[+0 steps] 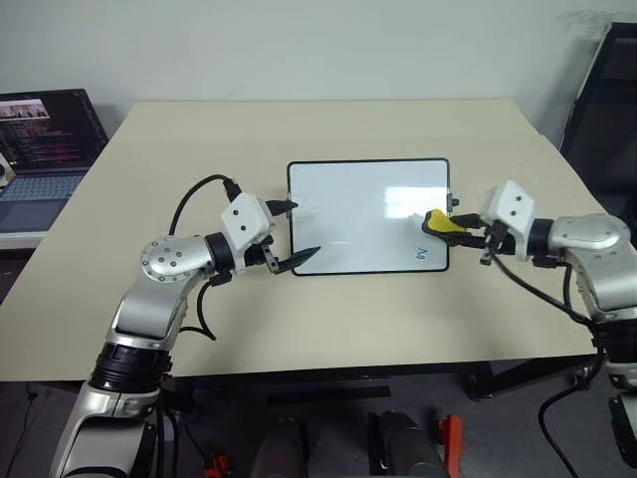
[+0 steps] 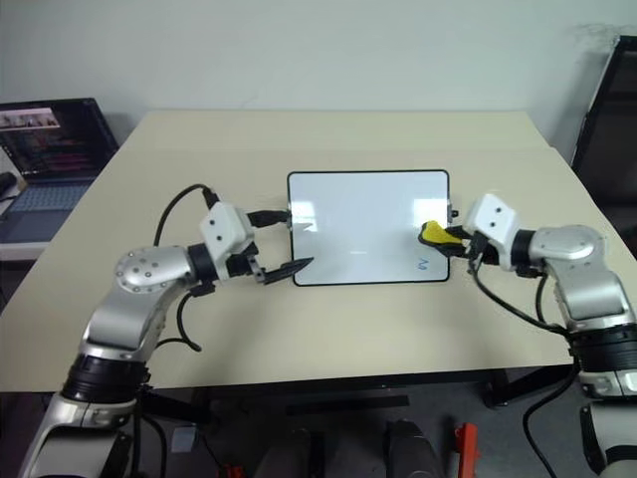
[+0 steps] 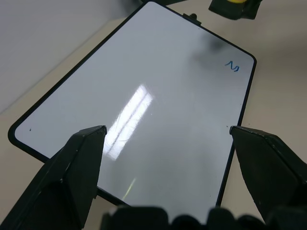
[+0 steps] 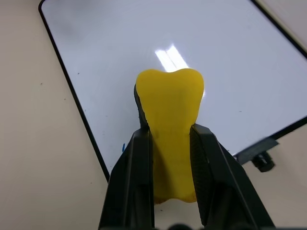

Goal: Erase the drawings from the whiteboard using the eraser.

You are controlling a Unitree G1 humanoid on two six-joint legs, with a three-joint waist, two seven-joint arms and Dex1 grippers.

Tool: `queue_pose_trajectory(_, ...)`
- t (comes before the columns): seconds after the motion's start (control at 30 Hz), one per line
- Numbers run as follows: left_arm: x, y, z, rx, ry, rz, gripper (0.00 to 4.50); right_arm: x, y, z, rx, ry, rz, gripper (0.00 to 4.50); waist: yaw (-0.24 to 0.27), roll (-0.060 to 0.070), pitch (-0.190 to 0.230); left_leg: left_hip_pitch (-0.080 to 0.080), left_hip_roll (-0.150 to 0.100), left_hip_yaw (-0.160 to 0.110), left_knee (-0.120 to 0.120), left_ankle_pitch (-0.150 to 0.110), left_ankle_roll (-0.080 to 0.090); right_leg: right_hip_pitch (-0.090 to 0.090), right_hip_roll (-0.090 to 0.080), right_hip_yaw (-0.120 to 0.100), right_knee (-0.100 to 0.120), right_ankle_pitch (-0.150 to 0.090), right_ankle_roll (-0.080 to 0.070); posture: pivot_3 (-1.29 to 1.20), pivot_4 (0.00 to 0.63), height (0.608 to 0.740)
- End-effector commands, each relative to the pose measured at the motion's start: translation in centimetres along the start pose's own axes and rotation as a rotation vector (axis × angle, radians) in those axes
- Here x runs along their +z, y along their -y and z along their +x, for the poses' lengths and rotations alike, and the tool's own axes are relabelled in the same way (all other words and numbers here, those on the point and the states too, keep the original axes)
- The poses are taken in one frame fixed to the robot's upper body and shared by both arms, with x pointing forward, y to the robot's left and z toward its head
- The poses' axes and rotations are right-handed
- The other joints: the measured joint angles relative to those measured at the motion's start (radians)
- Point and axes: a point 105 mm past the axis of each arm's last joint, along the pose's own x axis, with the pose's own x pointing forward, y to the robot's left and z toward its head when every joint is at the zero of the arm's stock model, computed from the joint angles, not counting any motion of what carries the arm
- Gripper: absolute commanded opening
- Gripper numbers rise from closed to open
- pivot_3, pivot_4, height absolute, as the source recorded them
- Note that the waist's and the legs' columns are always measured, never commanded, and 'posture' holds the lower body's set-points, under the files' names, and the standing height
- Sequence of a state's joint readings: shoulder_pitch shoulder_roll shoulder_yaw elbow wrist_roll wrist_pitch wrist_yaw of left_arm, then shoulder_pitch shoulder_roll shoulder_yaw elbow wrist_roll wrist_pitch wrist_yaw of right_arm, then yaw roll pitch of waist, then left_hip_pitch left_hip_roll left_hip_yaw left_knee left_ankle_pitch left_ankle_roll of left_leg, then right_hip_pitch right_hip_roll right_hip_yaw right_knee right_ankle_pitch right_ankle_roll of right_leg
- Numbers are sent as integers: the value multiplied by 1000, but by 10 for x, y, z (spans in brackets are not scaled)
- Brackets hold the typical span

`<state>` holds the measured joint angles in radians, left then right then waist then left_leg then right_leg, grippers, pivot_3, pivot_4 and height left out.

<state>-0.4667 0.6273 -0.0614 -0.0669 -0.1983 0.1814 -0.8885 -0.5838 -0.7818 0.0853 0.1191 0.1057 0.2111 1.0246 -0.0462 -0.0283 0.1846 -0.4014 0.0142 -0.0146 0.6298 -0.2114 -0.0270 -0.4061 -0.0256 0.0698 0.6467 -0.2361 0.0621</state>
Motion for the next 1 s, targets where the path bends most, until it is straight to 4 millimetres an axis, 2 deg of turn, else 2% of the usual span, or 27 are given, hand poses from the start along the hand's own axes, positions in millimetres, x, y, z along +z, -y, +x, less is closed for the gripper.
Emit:
queue_pose_trajectory(0.03,2,4,1,-21,2,37,4500,15,5,8,-20,5,-96,690,0,0,0,0,0,0,0,0,0,0,0,0,0,0,0,0,150,740)
queue_pose_trajectory(0.2,2,10,4,-33,13,23,4500,6,1,32,-20,-59,-179,690,-3,0,0,0,0,0,0,0,0,0,0,0,0,0,0,0,150,740)
queue_pose_trajectory(0.37,1,10,3,-32,10,26,4500,-5,1,46,-24,-90,-196,690,-2,0,0,0,0,0,0,0,0,0,0,0,0,1,-2,0,150,740)
queue_pose_trajectory(0.7,-1,9,-1,-18,-1,23,4500,-35,3,46,-13,-250,-246,689,-8,-1,-1,2,0,0,3,0,0,2,0,0,2,2,0,0,150,740)
queue_pose_trajectory(0.8,-1,9,0,-17,-1,24,4500,-40,-4,46,17,-264,-258,689,-7,-2,-1,2,0,0,6,0,0,3,0,0,2,3,0,0,150,740)
queue_pose_trajectory(1.0,0,9,3,-18,5,23,4500,-43,-34,50,129,-270,-251,689,-6,-4,-2,2,1,0,10,0,0,5,0,0,2,3,-2,0,150,740)
